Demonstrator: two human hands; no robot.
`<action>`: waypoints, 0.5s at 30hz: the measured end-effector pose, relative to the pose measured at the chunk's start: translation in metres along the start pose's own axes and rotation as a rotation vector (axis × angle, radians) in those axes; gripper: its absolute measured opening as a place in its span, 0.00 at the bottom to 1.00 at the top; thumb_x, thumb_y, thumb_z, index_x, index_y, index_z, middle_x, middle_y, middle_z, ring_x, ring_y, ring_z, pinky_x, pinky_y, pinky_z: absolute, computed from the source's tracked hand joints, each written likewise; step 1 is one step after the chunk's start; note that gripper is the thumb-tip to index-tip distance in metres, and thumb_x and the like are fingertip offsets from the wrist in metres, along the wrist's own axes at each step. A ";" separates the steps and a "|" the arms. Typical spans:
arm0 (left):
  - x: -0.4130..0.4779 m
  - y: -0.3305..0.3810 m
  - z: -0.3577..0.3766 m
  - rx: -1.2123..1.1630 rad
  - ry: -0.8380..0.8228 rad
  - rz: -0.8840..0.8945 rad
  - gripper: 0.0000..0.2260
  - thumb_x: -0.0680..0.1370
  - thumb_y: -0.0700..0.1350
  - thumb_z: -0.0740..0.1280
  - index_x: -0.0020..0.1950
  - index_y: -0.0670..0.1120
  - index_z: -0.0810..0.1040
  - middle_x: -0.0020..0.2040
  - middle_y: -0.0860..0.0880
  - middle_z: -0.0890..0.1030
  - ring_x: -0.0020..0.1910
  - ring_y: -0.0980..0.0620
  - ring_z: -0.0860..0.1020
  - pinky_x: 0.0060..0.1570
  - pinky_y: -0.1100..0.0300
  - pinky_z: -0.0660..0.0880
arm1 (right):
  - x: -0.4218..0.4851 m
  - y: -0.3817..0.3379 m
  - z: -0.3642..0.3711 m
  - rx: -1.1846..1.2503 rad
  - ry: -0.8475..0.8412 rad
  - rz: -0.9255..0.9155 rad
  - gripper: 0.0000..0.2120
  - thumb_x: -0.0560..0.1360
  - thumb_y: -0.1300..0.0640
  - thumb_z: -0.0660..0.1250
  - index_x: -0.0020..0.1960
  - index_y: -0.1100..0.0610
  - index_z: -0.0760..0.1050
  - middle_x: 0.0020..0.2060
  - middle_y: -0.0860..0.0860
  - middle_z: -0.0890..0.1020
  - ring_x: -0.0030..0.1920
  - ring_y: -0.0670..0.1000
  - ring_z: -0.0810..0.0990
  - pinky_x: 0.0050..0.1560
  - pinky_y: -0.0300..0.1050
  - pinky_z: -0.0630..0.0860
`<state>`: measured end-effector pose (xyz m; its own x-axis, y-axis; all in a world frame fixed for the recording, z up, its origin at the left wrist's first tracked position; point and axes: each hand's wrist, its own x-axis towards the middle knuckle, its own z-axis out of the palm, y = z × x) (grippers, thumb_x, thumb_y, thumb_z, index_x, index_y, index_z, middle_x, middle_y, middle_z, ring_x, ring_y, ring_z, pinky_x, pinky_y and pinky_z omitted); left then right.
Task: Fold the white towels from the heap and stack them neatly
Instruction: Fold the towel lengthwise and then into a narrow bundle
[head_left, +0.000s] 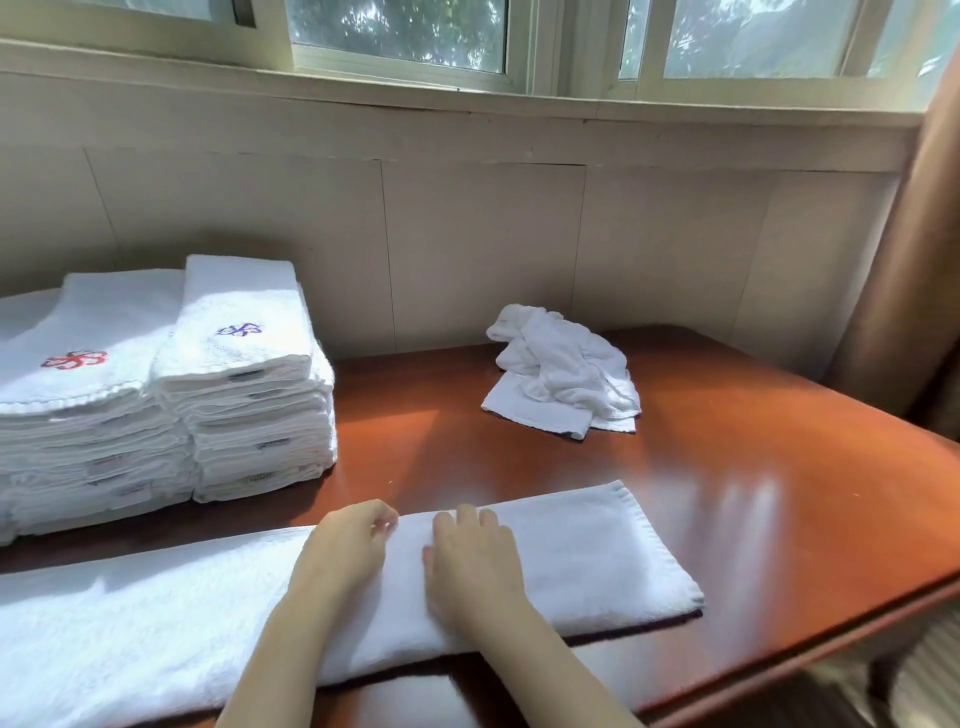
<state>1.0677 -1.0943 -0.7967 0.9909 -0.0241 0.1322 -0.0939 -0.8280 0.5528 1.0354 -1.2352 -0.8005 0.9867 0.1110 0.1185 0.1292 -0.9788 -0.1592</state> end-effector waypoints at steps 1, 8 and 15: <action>-0.002 -0.001 -0.001 0.037 -0.030 -0.001 0.11 0.80 0.43 0.59 0.56 0.55 0.78 0.57 0.55 0.80 0.60 0.52 0.75 0.66 0.53 0.65 | 0.000 -0.002 0.001 -0.006 0.012 0.013 0.14 0.80 0.54 0.53 0.63 0.58 0.66 0.60 0.56 0.70 0.61 0.58 0.67 0.56 0.52 0.64; -0.004 -0.004 0.001 0.237 -0.171 -0.056 0.19 0.84 0.48 0.49 0.74 0.55 0.62 0.77 0.52 0.60 0.77 0.52 0.54 0.74 0.49 0.52 | 0.000 -0.021 0.005 0.098 -0.047 -0.164 0.17 0.80 0.56 0.52 0.67 0.57 0.63 0.66 0.55 0.67 0.69 0.56 0.61 0.68 0.56 0.57; -0.010 -0.038 -0.027 0.277 -0.102 -0.308 0.21 0.82 0.49 0.48 0.76 0.54 0.59 0.78 0.47 0.55 0.77 0.48 0.52 0.73 0.43 0.50 | 0.002 -0.045 0.009 0.105 -0.174 -0.164 0.22 0.83 0.52 0.48 0.74 0.58 0.57 0.76 0.57 0.54 0.76 0.54 0.49 0.74 0.60 0.45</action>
<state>1.0587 -1.0475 -0.7971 0.9743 0.2042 -0.0948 0.2239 -0.9240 0.3100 1.0326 -1.1894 -0.8022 0.9527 0.3035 -0.0178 0.2893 -0.9229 -0.2540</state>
